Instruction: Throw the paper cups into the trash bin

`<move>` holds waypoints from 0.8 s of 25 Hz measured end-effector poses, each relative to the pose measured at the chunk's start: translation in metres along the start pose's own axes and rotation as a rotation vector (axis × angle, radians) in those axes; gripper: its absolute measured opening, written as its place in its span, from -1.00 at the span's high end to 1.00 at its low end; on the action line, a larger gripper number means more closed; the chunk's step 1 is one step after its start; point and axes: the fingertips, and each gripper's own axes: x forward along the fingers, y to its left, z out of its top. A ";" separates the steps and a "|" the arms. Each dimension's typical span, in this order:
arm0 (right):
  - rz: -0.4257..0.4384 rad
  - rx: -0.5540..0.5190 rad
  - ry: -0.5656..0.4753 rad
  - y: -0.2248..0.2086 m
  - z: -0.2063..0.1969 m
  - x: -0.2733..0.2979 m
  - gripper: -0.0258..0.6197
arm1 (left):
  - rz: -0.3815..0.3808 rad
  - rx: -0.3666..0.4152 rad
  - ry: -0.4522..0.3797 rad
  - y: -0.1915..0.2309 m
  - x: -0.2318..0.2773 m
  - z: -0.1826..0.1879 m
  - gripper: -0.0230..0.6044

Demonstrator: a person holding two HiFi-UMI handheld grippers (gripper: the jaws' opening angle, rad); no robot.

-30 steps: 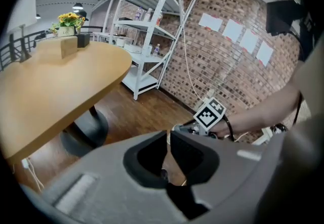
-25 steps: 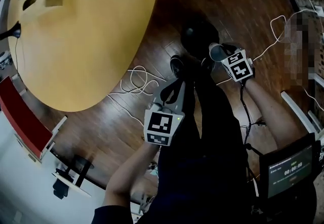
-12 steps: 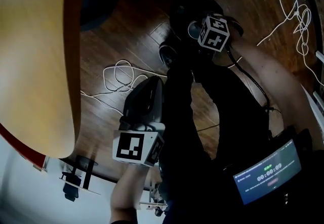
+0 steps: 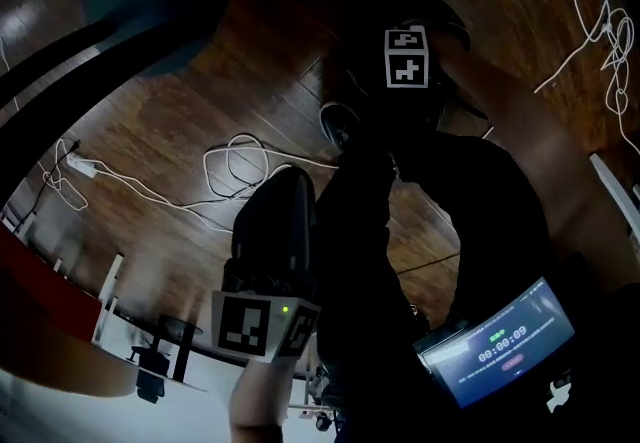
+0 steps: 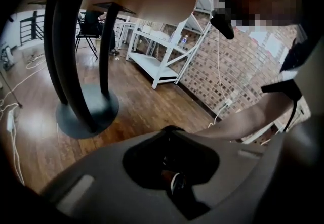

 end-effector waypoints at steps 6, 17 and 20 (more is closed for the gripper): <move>0.014 -0.085 0.020 0.010 -0.002 0.026 0.81 | -0.003 -0.011 -0.009 0.010 0.012 -0.007 0.85; -0.058 -0.023 0.129 -0.002 -0.015 0.020 0.49 | -0.025 -0.016 -0.006 -0.006 0.010 -0.006 0.85; -0.060 0.074 0.083 -0.008 -0.004 0.004 0.49 | -0.026 -0.024 0.007 -0.008 0.004 -0.004 0.85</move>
